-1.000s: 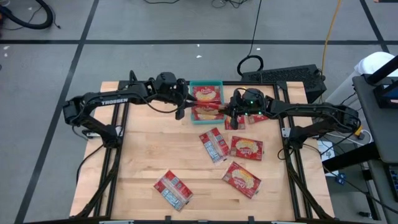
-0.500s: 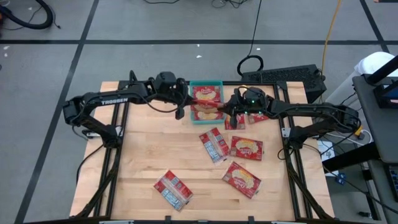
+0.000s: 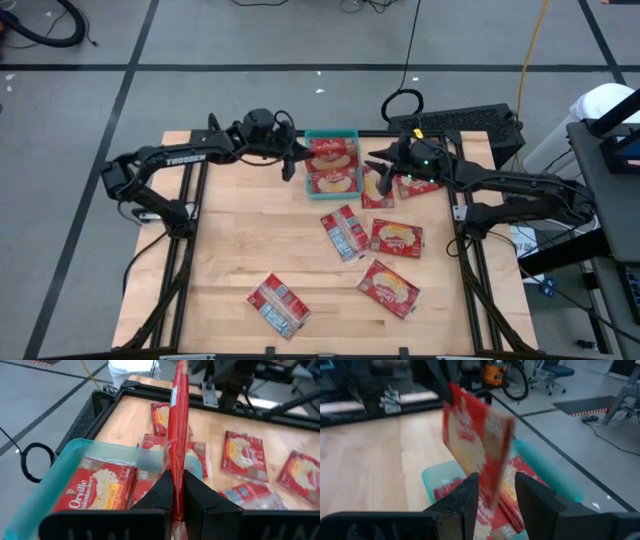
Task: Sort popcorn bags into baskets
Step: Put the red popcorn bag into the blue bin
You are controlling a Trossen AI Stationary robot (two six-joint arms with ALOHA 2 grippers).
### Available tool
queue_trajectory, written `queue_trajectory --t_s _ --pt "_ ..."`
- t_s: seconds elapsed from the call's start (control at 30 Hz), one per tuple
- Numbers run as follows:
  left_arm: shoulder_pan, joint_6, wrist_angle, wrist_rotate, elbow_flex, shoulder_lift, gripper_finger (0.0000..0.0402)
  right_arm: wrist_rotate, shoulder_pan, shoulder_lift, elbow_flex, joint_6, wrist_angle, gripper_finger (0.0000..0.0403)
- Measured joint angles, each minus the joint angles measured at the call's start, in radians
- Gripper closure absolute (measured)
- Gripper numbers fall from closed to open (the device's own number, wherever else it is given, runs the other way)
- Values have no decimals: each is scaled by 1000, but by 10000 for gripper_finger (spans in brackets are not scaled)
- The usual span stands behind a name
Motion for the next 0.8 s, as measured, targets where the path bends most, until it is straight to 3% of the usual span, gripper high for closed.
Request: queue_trajectory --t_s 0.57,0.8 --pt "-21 -67 93 35 -27 217 384 3 73 -8 0 -3 7 277" --pt "-35 -106 122 36 -27 247 344 3 72 -8 0 -5 23 277"
